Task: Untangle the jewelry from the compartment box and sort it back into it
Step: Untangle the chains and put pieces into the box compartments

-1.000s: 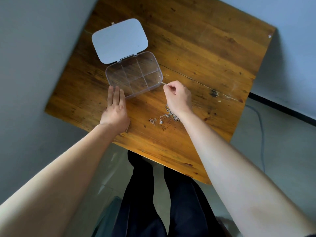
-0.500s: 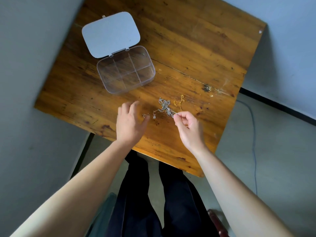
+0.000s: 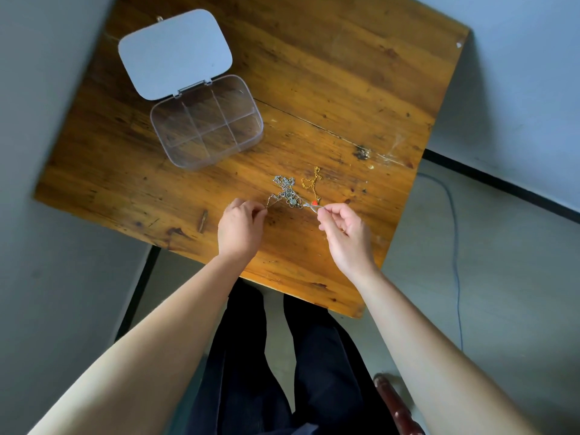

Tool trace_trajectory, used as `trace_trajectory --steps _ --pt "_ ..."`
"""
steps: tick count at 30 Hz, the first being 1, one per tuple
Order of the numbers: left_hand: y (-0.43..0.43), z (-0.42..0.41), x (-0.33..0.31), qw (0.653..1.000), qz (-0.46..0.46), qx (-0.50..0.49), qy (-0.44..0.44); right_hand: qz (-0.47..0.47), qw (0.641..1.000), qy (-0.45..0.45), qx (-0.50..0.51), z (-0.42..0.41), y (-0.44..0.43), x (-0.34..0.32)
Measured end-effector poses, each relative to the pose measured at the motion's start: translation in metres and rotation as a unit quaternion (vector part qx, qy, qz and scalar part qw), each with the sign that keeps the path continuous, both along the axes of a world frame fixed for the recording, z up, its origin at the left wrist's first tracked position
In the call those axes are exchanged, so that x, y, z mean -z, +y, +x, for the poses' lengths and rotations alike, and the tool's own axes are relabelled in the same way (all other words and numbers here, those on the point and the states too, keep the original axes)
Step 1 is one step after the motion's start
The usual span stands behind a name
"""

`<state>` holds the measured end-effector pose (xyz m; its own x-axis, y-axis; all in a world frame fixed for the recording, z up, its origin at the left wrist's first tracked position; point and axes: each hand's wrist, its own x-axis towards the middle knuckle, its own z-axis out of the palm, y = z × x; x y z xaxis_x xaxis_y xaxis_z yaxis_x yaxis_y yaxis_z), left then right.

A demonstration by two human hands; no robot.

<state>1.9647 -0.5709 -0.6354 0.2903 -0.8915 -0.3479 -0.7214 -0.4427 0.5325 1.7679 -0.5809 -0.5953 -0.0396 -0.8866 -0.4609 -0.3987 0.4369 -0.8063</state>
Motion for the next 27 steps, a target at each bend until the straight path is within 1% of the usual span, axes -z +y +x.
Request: trace_trajectory --steps 2,3,5,7,10,12,14,16,19,21,23,25,26,27 --pt "0.004 0.001 0.000 0.999 0.006 -0.033 0.014 0.021 1.000 -0.002 -0.012 -0.003 0.003 0.008" --pt "0.007 0.002 -0.001 0.999 0.008 -0.039 0.020 0.041 0.999 0.013 -0.029 -0.005 0.004 0.014" --pt "0.012 0.004 -0.002 0.999 0.012 -0.032 0.025 0.079 0.989 0.090 -0.090 -0.009 0.007 0.024" --pt "0.014 0.005 -0.002 0.999 0.014 -0.022 0.021 0.093 0.971 0.178 -0.131 -0.012 0.010 0.033" --pt "0.011 0.007 -0.002 0.999 0.021 -0.023 0.010 0.096 0.958 0.242 -0.116 -0.012 0.012 0.036" --pt "0.009 0.006 -0.003 0.999 0.028 -0.020 0.001 0.074 0.952 0.274 -0.112 -0.010 0.013 0.035" --pt "0.007 0.005 -0.004 0.999 0.034 -0.024 -0.004 0.019 0.951 0.285 -0.116 -0.009 0.013 0.034" --pt "0.005 0.004 -0.004 0.999 0.041 -0.033 -0.006 -0.037 0.952 0.275 -0.132 -0.005 0.009 0.033" --pt "0.003 0.003 -0.004 0.998 0.053 -0.042 0.008 -0.093 0.946 0.268 -0.159 0.003 0.003 0.033" --pt "0.002 0.003 -0.004 0.997 0.052 -0.049 0.021 -0.122 0.934 0.283 -0.183 0.007 0.000 0.035" --pt "0.003 0.003 -0.005 0.997 0.049 -0.056 0.025 -0.130 0.924 0.297 -0.202 0.010 -0.002 0.037" --pt "0.005 0.001 -0.006 0.995 0.055 -0.077 0.032 -0.115 0.927 0.300 -0.191 0.013 -0.005 0.039" --pt "0.006 0.001 -0.007 0.990 0.059 -0.112 0.061 -0.102 0.934 0.292 -0.178 0.014 -0.007 0.039" --pt "0.007 0.002 -0.008 0.975 0.064 -0.168 0.129 -0.085 0.944 0.276 -0.160 0.015 -0.009 0.039"
